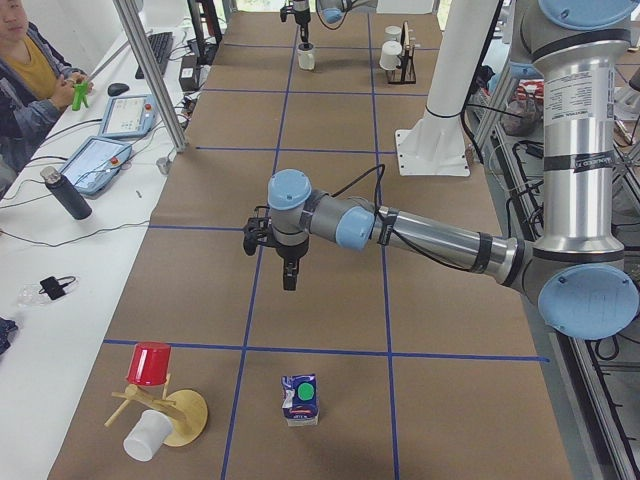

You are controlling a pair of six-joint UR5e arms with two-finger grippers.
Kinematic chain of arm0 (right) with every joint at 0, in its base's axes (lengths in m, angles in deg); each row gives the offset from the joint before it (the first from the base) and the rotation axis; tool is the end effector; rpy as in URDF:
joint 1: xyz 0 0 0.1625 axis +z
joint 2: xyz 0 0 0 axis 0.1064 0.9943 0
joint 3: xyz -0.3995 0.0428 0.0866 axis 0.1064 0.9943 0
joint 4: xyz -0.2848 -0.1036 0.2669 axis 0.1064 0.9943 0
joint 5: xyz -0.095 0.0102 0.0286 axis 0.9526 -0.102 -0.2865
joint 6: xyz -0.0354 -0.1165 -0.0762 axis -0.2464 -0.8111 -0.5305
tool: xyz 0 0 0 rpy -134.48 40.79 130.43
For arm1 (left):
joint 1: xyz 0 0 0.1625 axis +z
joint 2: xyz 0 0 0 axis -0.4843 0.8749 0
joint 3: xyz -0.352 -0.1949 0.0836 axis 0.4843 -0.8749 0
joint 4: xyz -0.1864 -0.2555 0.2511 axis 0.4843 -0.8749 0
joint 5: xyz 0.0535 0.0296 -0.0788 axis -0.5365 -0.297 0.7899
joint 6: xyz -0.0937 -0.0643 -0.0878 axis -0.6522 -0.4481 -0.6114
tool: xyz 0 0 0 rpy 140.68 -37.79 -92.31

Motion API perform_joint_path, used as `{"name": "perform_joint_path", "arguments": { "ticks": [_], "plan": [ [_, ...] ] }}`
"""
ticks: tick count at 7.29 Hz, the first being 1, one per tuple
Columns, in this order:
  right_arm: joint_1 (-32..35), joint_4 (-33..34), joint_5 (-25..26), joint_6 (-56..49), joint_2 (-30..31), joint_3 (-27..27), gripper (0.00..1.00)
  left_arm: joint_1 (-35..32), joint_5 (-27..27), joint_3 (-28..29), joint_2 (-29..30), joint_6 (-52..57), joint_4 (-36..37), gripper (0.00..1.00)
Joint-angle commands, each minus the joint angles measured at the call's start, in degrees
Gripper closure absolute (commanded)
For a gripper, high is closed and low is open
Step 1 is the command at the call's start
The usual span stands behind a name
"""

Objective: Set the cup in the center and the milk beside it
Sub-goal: 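Lift the white mug with the right gripper and carry it to the table center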

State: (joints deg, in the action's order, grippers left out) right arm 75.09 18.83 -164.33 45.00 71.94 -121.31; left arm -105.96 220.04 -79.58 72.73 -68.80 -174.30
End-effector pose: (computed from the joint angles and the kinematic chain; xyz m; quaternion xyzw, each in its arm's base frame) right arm -0.1585 -0.5229 0.6204 -0.0312 -0.3621 -0.0084 0.9316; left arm 0.0712 -0.4541 0.5475 0.0339 0.4009 -0.0056 0.9155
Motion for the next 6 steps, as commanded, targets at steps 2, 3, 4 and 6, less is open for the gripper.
{"name": "perform_joint_path", "arguments": {
  "ticks": [2, 3, 4, 6],
  "plan": [
    [-6.27, 6.11, 0.18, 13.06, -8.62, -11.32, 1.00, 0.00, -0.02, -0.29, 0.00, 0.00, 0.00, 0.02],
    [-11.36, 10.33, 0.36, 22.46, -16.34, -11.16, 1.00, 0.00, -0.11, -0.12, 0.00, 0.00, 0.00, 0.02],
    [-16.19, 10.81, 1.58, 26.91, -21.47, -10.73, 1.00, 0.00, -0.11, -0.03, 0.09, 0.09, 0.00, 0.02],
    [-24.65, 10.55, 11.22, 31.07, -34.01, -3.40, 1.00, 0.00, -0.11, 0.15, 0.26, 0.09, 0.00, 0.02]
  ]
}}
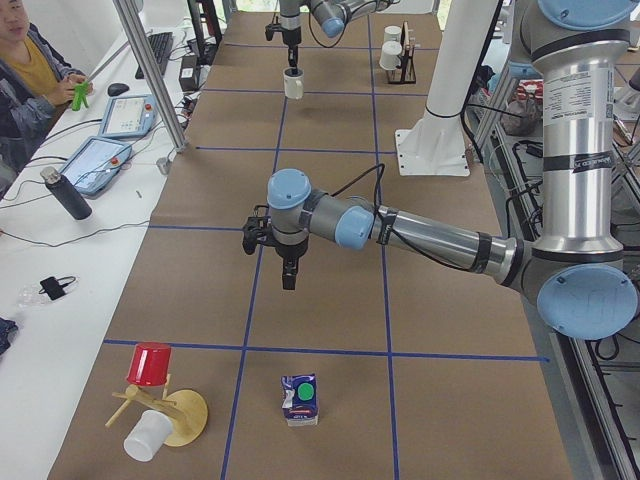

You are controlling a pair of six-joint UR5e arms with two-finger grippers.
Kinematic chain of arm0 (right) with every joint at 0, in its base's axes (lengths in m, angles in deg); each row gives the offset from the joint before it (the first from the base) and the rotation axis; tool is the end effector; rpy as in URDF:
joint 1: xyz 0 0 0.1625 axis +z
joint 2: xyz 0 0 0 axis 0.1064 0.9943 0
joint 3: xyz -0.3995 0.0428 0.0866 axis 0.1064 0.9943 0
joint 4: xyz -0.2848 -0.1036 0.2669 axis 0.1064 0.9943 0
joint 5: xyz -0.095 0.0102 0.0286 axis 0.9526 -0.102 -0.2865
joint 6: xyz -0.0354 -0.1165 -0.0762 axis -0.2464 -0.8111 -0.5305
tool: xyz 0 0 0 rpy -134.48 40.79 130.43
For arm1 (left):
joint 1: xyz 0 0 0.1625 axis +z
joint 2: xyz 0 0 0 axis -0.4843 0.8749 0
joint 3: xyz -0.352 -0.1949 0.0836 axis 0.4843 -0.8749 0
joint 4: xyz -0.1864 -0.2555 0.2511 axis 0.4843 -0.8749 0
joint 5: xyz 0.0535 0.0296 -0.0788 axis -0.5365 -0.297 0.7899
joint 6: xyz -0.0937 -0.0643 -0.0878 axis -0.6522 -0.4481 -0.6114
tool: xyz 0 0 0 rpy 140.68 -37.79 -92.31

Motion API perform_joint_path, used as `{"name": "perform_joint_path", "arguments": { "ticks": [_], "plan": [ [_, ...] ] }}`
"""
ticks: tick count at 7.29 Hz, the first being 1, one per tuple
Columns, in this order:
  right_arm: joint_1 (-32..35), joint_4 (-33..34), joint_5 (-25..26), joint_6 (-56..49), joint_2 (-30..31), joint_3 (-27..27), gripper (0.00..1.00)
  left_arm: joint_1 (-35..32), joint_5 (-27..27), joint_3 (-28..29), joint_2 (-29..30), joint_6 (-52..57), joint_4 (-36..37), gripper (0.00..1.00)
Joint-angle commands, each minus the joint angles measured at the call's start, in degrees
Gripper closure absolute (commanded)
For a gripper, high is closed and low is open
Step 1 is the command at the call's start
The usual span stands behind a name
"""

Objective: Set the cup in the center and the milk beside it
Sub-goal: 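Lift the white mug with the right gripper and carry it to the table center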

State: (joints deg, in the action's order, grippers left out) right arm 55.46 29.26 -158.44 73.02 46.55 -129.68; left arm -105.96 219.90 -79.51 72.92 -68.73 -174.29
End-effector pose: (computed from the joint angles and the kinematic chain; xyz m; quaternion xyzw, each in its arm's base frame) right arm -0.3922 -0.5355 0.3091 0.0009 -0.4161 0.0038 0.9093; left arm 0.0712 -0.4555 0.5468 0.0354 0.4000 -0.0049 0.9158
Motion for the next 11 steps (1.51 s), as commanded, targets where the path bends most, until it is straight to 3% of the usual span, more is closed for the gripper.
{"name": "perform_joint_path", "arguments": {
  "ticks": [1, 2, 7, 9, 10, 11],
  "plan": [
    [-7.15, -1.11, 5.89, 3.24, -13.06, 11.03, 1.00, 0.00, 0.03, -0.01, 0.07, 0.01, 0.00, 0.02],
    [-8.12, -6.17, 5.90, 4.02, -16.49, 17.27, 1.00, 0.00, 0.03, 0.16, 0.16, 0.01, 0.09, 0.02],
    [-10.95, -7.27, 5.90, 3.42, -20.31, 21.72, 1.00, -0.26, 0.29, -0.63, -0.45, 0.01, 0.09, 0.02],
    [-11.03, -7.53, 5.90, 3.59, -20.39, 22.68, 0.37, -0.35, 0.12, -0.72, -0.45, -0.08, 0.09, 0.02],
    [-11.03, -7.62, 5.81, 3.76, -20.48, 22.60, 0.00, -0.35, 0.03, -0.63, -0.54, 0.01, 0.17, 0.02],
    [-10.16, -8.41, 5.64, 3.77, -21.27, 22.60, 0.00, -1.13, 0.03, -0.72, -0.54, 0.53, 0.26, 0.02]
  ]
}}
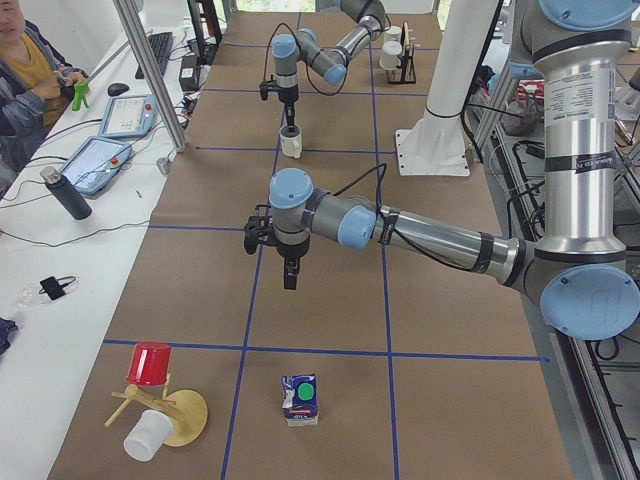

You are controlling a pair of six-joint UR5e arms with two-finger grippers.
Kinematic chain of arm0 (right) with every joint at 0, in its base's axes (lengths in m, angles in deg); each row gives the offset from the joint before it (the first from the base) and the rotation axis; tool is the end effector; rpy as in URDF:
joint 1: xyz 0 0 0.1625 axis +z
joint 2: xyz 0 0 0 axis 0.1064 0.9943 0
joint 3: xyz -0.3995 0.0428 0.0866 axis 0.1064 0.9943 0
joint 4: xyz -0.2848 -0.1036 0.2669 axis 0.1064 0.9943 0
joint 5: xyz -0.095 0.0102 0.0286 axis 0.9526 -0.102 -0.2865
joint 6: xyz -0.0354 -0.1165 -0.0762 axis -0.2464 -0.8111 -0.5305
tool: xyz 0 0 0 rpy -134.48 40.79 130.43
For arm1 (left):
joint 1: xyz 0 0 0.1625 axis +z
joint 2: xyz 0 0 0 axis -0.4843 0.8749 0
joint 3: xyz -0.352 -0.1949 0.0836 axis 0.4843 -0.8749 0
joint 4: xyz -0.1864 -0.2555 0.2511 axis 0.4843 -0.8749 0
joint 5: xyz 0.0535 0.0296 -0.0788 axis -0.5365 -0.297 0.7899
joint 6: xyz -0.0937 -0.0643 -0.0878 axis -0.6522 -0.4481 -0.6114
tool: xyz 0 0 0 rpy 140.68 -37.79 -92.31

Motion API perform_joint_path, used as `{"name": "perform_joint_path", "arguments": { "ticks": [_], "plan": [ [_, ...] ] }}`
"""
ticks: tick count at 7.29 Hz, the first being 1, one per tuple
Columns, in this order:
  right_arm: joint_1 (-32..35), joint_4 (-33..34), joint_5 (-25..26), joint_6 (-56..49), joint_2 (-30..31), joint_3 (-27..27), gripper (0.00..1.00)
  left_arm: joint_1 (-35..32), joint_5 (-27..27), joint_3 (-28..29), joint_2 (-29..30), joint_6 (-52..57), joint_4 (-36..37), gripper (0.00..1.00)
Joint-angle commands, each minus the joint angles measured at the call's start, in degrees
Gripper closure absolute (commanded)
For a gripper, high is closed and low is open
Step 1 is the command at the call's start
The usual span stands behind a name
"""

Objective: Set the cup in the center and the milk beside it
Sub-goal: 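Set the mug down at the center and open the right gripper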

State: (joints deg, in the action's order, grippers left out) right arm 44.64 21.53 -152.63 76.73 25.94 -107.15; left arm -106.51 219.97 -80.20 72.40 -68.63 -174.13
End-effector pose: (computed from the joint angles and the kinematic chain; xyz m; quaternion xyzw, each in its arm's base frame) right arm -0.5764 -0.5403 0.2117 0.0188 -0.4243 -0.0492 0.9040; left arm 0.0661 -0.4522 0.5452 0.0375 0.4004 -0.0084 0.9156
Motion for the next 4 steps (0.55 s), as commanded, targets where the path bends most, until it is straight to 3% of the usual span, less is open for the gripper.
{"name": "perform_joint_path", "arguments": {
  "ticks": [1, 3, 4],
  "plan": [
    [3.02, -1.98, -1.91, 0.06, -1.01, -0.36, 0.00, -3.29, 0.30, -0.02, 0.32, 1.14, 0.19, 0.02],
    [9.51, -1.39, -10.41, 0.07, 0.99, -3.32, 0.00, -12.05, 0.22, 1.99, 0.50, 15.56, 4.19, 0.02],
    [10.85, -1.38, -10.71, -0.37, 6.40, -8.31, 0.00, -16.63, -0.13, 2.87, 0.85, 22.78, 8.84, 0.02]
  ]
}}
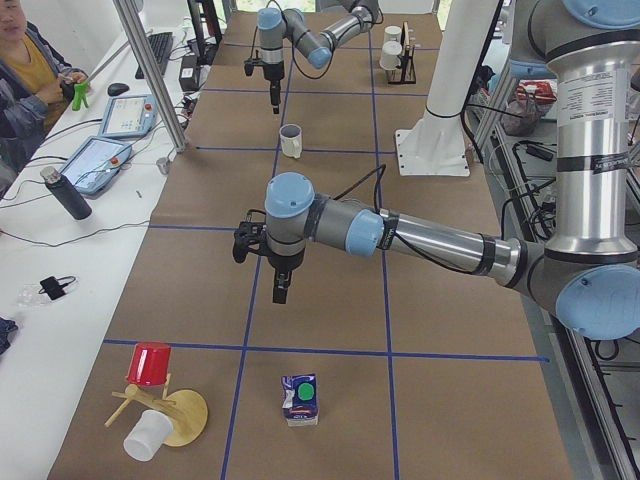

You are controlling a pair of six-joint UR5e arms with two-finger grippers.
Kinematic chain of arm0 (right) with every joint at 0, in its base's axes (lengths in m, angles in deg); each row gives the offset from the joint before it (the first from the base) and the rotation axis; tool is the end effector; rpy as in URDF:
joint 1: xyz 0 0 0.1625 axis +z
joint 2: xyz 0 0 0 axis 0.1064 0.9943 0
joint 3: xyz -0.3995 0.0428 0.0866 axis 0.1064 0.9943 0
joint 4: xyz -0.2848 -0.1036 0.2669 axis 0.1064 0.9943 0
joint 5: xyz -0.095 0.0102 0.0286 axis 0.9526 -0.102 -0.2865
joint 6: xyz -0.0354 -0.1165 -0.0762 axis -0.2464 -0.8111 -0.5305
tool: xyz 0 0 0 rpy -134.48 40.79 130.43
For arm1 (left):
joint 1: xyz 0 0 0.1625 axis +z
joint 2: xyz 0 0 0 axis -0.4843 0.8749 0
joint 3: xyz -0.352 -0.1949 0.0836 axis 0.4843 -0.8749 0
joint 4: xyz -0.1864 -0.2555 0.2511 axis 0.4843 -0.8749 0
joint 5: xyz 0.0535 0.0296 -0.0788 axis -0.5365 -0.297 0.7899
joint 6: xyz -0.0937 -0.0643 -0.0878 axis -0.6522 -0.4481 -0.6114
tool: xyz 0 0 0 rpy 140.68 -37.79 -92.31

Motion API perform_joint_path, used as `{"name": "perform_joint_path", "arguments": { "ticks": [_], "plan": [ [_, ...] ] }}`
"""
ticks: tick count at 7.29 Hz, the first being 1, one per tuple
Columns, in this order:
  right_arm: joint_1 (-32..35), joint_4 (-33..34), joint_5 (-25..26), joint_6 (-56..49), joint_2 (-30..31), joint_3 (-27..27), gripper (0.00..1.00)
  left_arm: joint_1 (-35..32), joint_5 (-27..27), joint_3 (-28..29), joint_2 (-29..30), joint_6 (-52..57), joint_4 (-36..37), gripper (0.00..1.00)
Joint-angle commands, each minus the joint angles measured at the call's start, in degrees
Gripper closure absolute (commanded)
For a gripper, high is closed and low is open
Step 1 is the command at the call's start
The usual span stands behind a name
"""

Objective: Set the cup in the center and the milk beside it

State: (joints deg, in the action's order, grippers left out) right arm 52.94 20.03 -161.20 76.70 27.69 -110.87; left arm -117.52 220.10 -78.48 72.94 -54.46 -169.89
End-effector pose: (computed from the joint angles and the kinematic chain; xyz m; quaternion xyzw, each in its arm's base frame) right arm -0.4895 -0.5885 0.1934 0.0134 -0.4765 -0.0226 0.8788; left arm -0.0213 -0.4554 0.5648 0.0803 0.3829 -0.0009 0.9203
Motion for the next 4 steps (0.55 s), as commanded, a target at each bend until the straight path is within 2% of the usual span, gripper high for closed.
{"name": "perform_joint_path", "arguments": {
  "ticks": [1, 4],
  "plan": [
    [3.69, 0.03, -1.97, -0.79, 8.62, -7.08, 0.00, -9.41, -0.26, 2.28, 0.83, 13.21, 8.39, 0.02],
    [4.05, -0.14, -1.27, -1.23, 12.53, -9.39, 0.00, -9.97, 0.00, 9.30, 0.66, 15.10, 7.91, 0.02]
  ]
}}
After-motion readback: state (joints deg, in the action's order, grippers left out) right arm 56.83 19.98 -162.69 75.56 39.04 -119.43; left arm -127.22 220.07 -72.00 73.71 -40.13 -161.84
